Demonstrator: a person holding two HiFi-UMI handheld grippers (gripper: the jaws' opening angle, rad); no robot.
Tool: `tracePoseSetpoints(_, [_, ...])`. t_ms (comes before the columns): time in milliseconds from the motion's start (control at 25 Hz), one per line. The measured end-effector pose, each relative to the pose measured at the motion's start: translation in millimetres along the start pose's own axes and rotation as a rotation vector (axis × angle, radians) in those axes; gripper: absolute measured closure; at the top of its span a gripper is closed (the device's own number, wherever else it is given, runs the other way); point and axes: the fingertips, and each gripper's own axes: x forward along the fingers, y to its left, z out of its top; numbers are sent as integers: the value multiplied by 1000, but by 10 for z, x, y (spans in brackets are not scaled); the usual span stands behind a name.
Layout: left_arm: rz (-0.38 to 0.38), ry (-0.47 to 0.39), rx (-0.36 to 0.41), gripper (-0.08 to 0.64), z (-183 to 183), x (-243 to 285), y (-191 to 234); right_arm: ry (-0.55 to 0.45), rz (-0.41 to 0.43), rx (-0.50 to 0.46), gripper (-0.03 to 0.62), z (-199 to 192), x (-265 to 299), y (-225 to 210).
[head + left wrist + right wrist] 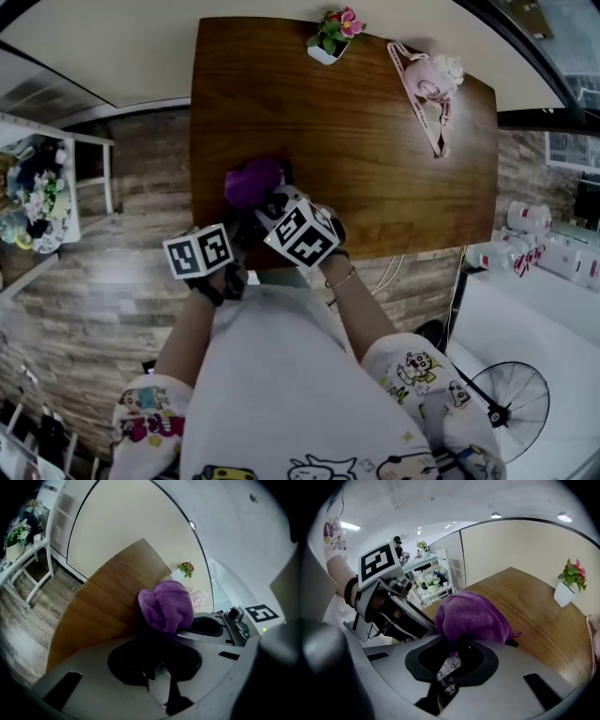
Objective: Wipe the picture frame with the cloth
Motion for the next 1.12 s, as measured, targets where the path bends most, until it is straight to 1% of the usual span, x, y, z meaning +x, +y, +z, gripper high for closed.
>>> tracePoseSetpoints(120, [6,-2,16,503,-4,-10,9,0,-1,-6,545,-6,32,3])
tracePoseSetpoints(280, [17,3,40,503,-12,10,-3,4,-19,16,545,-72,12,-21])
tracePoseSetpoints(520, [16,3,47,503,-7,2,0,4,-60,50,545,-199,-71,-86])
tracePoseSetpoints(880, [14,5,58,503,-7,10,3,33,-125,65,545,-483,-259,-241])
tracePoseSetpoints(1120, [13,11,61,503,-8,14,-3,18,-163,90,545,-512,-349,-273])
